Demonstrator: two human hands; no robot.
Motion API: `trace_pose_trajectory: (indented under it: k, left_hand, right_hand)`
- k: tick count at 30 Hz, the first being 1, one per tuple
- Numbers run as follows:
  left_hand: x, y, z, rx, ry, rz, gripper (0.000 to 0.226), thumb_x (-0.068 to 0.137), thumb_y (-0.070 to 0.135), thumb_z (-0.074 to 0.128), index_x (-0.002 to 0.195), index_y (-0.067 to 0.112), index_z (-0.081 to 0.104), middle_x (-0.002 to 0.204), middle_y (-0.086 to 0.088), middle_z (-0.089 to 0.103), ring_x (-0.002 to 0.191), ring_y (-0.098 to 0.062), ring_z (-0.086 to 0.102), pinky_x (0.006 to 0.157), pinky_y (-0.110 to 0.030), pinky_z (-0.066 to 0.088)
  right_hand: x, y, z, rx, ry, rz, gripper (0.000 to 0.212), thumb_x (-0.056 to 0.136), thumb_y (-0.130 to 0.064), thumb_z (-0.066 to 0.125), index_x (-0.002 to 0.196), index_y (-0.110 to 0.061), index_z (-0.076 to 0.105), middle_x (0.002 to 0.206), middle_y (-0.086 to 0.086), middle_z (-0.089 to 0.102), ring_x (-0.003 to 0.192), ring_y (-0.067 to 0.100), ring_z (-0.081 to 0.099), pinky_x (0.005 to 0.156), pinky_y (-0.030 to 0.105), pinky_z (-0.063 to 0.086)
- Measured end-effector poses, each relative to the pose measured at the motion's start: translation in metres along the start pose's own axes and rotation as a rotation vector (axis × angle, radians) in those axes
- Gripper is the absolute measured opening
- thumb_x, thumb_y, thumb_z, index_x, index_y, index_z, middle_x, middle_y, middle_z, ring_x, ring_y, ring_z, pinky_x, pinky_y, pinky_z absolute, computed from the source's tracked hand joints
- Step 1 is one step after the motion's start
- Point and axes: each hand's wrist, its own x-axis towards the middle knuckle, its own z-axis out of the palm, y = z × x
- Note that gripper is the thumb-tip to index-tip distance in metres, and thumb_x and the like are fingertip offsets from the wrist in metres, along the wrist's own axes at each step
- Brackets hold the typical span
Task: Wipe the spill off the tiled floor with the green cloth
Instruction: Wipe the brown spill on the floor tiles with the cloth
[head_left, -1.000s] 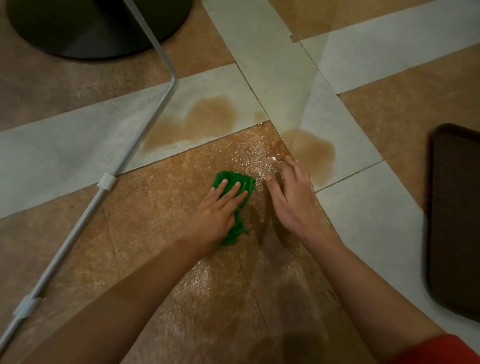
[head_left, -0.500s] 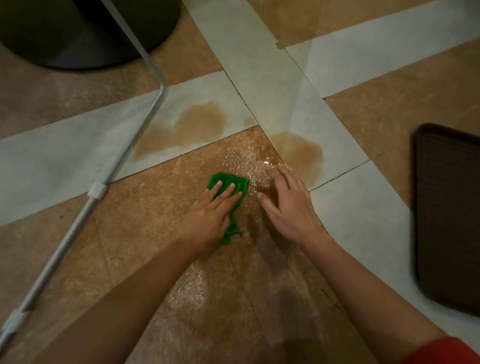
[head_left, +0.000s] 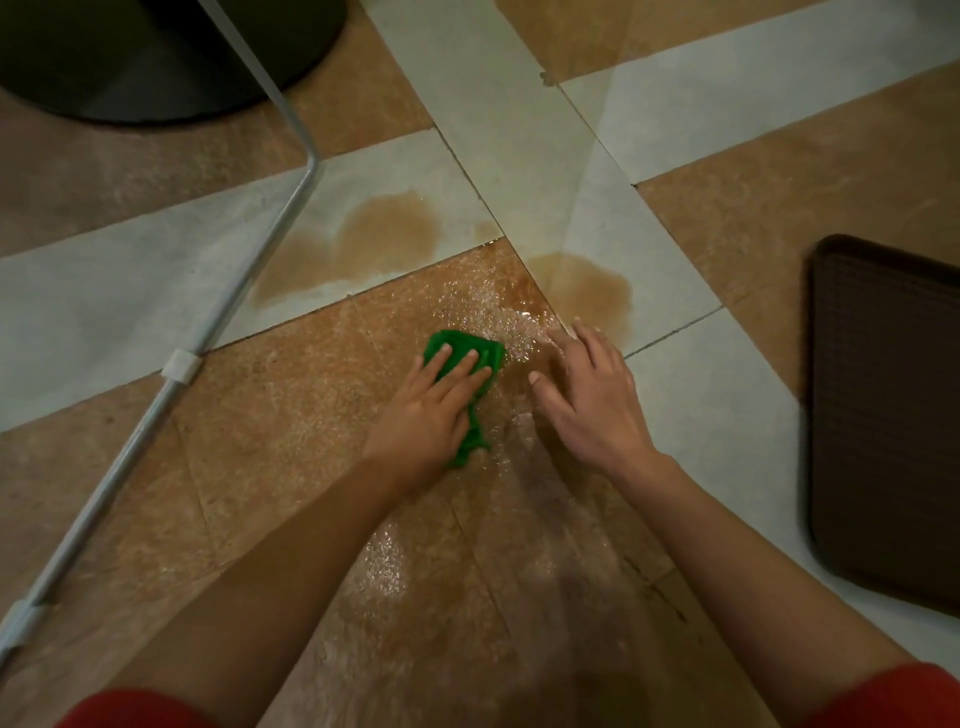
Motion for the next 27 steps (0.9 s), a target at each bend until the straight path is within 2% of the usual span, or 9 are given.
trace_pose_trajectory:
  k: [2,5,11,14,18,21,24,27]
  left_hand:
    - [0.012,0.001,0.0,0.005,-0.03,-0.115,0.051,0.098,0.029,0.027,0.147,0.023,0.014,0.153,0.001,0.008,0.141,-0.023,-0.008,0.114,-0.041,-0.009]
    - [0.022,0.018,0.003,-0.056,-0.003,-0.226,0.052,0.099,0.026,0.028,0.147,0.023,0.007,0.155,-0.001,0.004,0.141,-0.027,-0.012,0.113,-0.039,-0.012]
    - [-0.009,0.021,0.006,-0.102,-0.02,-0.04,0.051,0.098,0.023,0.035,0.146,0.023,0.017,0.154,0.0,0.013,0.141,-0.023,-0.007,0.113,-0.038,-0.009]
    - [-0.007,0.013,0.001,-0.121,-0.016,-0.105,0.05,0.099,0.024,0.032,0.147,0.023,0.018,0.154,0.0,0.013,0.143,-0.024,-0.004,0.115,-0.038,-0.008]
    - [0.005,0.029,0.0,-0.111,-0.027,-0.24,0.052,0.099,0.022,0.029,0.148,0.02,0.011,0.156,-0.005,0.009,0.143,-0.03,-0.007,0.114,-0.041,-0.007]
    - [-0.007,0.041,0.005,-0.099,-0.049,-0.166,0.052,0.099,0.022,0.029,0.148,0.022,0.009,0.156,-0.003,0.006,0.142,-0.028,-0.009,0.112,-0.038,-0.011]
    - [-0.021,0.034,0.005,-0.089,-0.069,-0.046,0.052,0.1,0.025,0.03,0.147,0.025,0.008,0.155,0.001,0.006,0.138,-0.017,-0.015,0.11,-0.032,-0.013]
    - [-0.021,0.022,0.001,-0.141,-0.07,-0.048,0.053,0.099,0.025,0.033,0.147,0.024,0.01,0.155,0.002,0.009,0.139,-0.015,-0.01,0.112,-0.031,-0.01]
  right_hand:
    - [-0.005,0.007,-0.003,-0.014,-0.005,0.02,0.058,0.095,-0.046,0.041,0.146,-0.025,0.026,0.158,0.0,0.014,0.145,0.019,0.007,0.117,0.039,0.008]
    - [-0.014,0.014,-0.01,-0.031,0.002,0.023,0.057,0.095,-0.046,0.04,0.146,-0.025,0.026,0.158,0.0,0.013,0.145,0.019,0.007,0.117,0.038,0.007]
    - [-0.033,0.026,-0.021,-0.048,0.003,0.054,0.057,0.095,-0.047,0.039,0.146,-0.025,0.026,0.158,0.001,0.013,0.145,0.019,0.008,0.117,0.038,0.008]
    - [-0.043,0.031,-0.026,-0.047,0.013,0.06,0.058,0.095,-0.049,0.039,0.146,-0.025,0.026,0.158,0.001,0.014,0.145,0.02,0.008,0.117,0.038,0.008]
    - [-0.052,0.029,-0.027,-0.051,-0.008,0.058,0.057,0.096,-0.047,0.037,0.146,-0.024,0.025,0.158,0.002,0.014,0.145,0.021,0.008,0.117,0.038,0.008]
    - [-0.057,0.023,-0.023,-0.037,-0.037,0.036,0.057,0.095,-0.045,0.039,0.146,-0.023,0.025,0.157,0.004,0.015,0.145,0.021,0.009,0.117,0.039,0.007]
    - [-0.06,0.023,-0.019,-0.052,-0.054,0.003,0.06,0.094,-0.043,0.042,0.147,-0.023,0.024,0.157,0.005,0.015,0.145,0.021,0.009,0.117,0.039,0.007]
    - [-0.057,0.025,-0.014,-0.028,-0.043,0.023,0.061,0.093,-0.045,0.043,0.147,-0.023,0.023,0.157,0.004,0.017,0.144,0.021,0.012,0.116,0.039,0.009]
